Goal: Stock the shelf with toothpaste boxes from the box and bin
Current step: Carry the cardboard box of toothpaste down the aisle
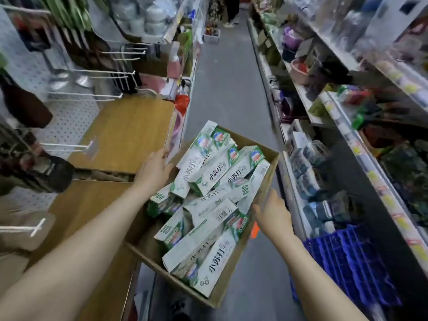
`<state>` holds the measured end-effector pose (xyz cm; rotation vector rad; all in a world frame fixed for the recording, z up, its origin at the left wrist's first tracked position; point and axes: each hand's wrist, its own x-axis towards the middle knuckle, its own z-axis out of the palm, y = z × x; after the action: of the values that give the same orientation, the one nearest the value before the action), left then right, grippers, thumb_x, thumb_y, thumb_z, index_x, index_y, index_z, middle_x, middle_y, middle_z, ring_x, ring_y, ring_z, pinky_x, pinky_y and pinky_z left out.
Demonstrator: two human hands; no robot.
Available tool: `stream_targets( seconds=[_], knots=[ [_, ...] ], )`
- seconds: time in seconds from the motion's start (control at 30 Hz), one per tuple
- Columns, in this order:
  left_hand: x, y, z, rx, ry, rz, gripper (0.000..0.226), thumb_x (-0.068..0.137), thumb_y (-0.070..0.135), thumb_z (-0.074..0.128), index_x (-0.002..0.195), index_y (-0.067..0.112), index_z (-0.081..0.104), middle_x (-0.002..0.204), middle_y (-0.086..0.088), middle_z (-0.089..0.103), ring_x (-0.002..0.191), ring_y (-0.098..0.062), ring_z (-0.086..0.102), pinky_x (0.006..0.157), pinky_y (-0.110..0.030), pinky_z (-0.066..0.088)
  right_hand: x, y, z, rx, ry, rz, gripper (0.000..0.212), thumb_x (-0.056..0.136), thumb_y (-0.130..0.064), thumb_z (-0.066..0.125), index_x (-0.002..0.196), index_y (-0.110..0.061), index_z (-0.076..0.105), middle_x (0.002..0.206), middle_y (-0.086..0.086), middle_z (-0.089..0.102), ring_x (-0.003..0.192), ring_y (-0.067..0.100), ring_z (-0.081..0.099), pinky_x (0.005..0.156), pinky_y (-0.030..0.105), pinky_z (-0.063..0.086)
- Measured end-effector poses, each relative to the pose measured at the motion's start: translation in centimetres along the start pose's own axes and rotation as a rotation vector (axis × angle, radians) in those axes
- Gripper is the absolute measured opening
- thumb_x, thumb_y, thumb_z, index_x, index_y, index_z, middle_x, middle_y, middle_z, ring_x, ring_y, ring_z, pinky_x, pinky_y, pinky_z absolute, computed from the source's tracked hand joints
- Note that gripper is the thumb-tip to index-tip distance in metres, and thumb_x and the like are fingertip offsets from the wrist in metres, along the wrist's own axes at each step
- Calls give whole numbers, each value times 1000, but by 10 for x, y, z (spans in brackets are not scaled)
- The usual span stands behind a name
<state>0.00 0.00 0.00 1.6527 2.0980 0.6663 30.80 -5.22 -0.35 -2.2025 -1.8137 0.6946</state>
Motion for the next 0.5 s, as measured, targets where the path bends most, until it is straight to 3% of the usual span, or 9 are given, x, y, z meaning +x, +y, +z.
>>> stream_targets(
  seconds=[0.1, 0.23, 0.43, 0.5],
  knots=[
    [29, -14, 14, 38, -65, -56, 47, 96, 28, 51, 142, 20, 40, 140, -10, 50, 129, -32, 45, 100, -45, 42, 12, -3, 20, -32, 4, 114, 49, 96, -29, 52, 134, -6, 33, 123, 21, 54, 107, 41, 56, 72, 38, 34],
    [57, -29, 36, 18, -219, -143, 53, 95, 33, 51, 144, 22, 38, 137, -11, 54, 118, -35, 54, 92, -42, 46, 21, -3, 48, -43, 1, 206, 51, 98, -31, 48, 140, -8, 31, 118, 19, 60, 100, 38, 60, 67, 36, 36],
    [83, -49, 59, 265, -283, -78, 36, 98, 26, 47, 133, 17, 51, 124, -18, 61, 107, -41, 57, 84, -42, 47, 34, -3, 66, 46, 144, 354, 71, 99, -28, 44, 155, -13, 3, 94, 10, 64, 81, 34, 63, 60, 35, 41],
    [87, -55, 64, 319, -294, -36, 34, 98, 29, 47, 131, 20, 51, 117, -19, 63, 102, -42, 58, 77, -40, 45, 40, 0, 70, 40, 136, 382, 67, 100, -27, 45, 155, -13, 9, 100, 14, 66, 84, 36, 63, 62, 35, 41]
  ],
)
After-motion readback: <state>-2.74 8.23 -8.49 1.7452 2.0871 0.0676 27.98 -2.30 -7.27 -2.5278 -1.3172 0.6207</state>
